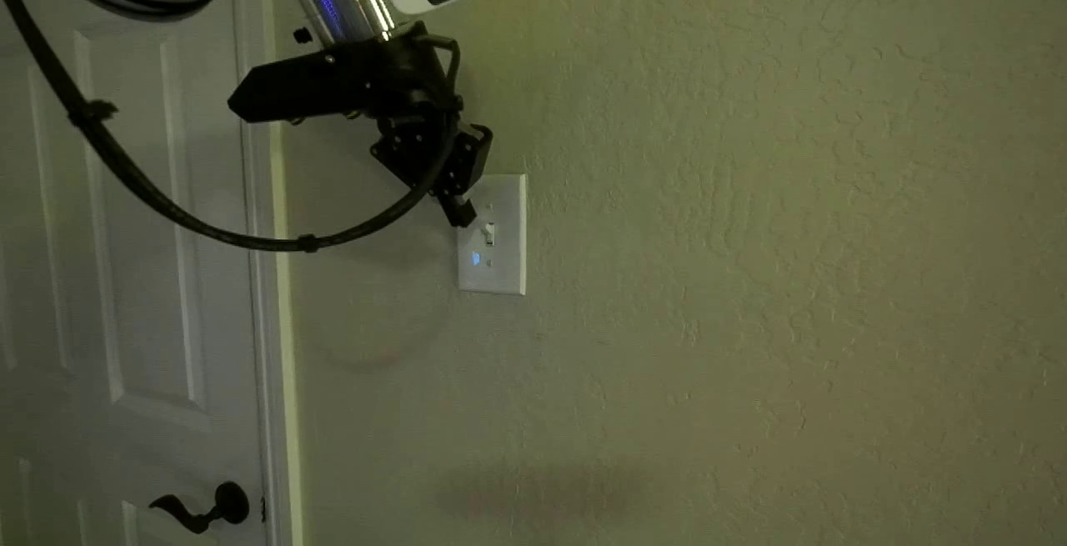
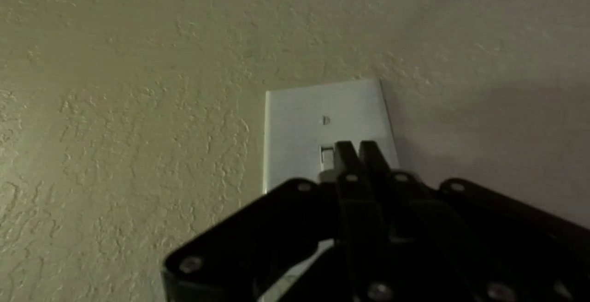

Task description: Turn off the light

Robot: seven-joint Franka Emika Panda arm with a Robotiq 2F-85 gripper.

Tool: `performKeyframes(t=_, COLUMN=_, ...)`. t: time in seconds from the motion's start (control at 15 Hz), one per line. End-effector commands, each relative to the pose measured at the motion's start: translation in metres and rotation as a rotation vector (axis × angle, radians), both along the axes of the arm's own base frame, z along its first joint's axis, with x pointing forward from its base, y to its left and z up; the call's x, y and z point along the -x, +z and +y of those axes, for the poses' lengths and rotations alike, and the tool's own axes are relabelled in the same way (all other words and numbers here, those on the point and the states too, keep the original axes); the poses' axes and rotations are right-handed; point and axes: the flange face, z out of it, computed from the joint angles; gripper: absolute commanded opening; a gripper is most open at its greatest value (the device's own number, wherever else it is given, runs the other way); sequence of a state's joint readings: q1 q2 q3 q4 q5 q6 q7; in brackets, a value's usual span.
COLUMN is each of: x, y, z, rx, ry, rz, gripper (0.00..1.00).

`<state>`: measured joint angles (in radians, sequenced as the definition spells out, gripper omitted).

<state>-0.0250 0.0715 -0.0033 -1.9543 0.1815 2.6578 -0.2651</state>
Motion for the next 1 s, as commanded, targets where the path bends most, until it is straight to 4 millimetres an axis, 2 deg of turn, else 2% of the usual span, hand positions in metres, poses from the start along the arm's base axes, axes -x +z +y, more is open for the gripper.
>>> performKeyframes(t=0.0, x=-0.013, y=0.005, z=-0.003, rx=0.024, ry=0.017, rz=-0.056, gripper=0.08)
performKeyframes(t=0.33, x=-0.021, y=0.0, z=-0.01, rx=0.041, ry=0.014, rz=-0.06, gripper=0.08)
performKeyframes(t=0.93, x=-0.012, y=-0.034, z=-0.019, rx=-0.005, ry=-0.012, rz=0.015, gripper=0.07)
